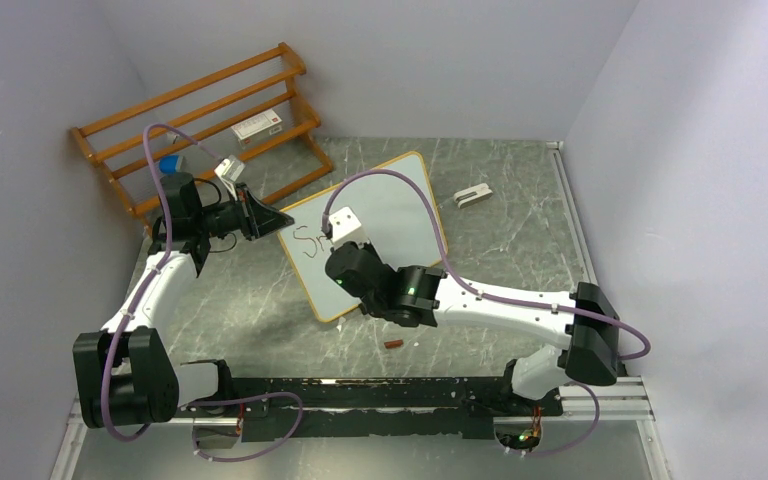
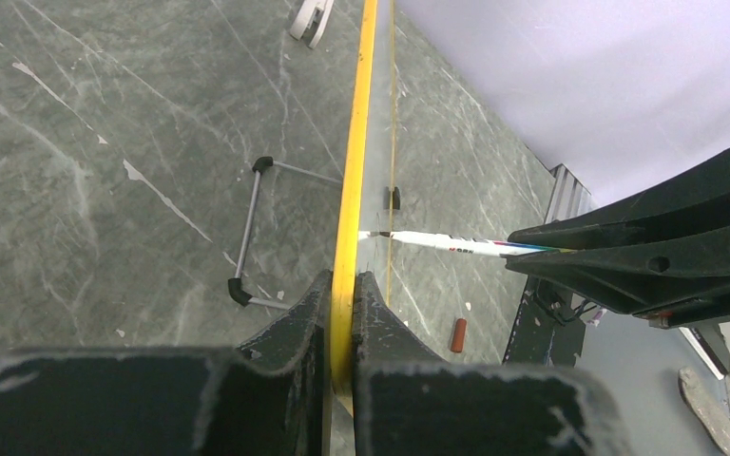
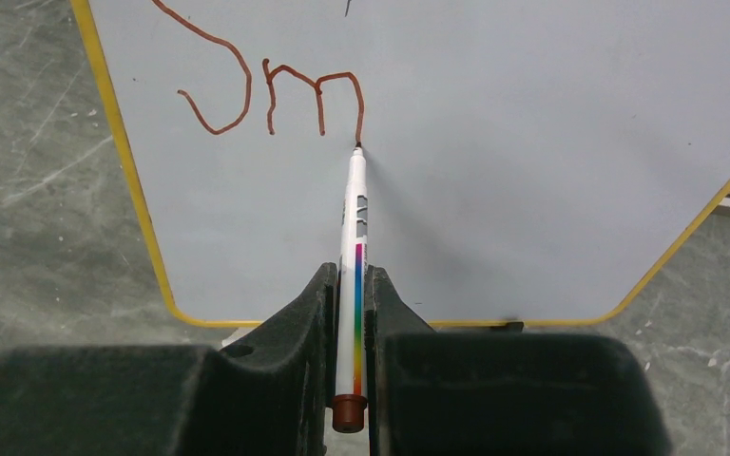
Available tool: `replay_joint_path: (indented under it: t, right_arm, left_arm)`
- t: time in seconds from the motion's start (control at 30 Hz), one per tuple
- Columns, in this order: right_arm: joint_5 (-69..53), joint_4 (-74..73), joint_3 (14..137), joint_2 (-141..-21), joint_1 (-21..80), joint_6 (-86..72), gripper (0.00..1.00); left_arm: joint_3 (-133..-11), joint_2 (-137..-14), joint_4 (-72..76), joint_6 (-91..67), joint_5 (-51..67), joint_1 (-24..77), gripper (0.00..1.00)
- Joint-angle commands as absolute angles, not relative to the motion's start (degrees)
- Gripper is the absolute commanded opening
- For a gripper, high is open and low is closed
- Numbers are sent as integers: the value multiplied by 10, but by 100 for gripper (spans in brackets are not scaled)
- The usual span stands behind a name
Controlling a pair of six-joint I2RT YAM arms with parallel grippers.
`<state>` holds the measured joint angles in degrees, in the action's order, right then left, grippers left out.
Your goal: Write a sentence on the whiteboard
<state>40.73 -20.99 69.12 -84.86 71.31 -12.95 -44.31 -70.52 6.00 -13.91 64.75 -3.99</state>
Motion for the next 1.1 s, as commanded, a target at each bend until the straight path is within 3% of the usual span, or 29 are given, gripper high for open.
replay_joint_path:
  t: [0.0,1.07]
  right_arm:
    - [408,-210,684,-824,708,-136,0]
    - [388,-123,675,-819,679,-97,0]
  left_arm:
    - [-450,-714,34,-87,608,-48,5]
    - [-453,-718,29,-85,606,-48,5]
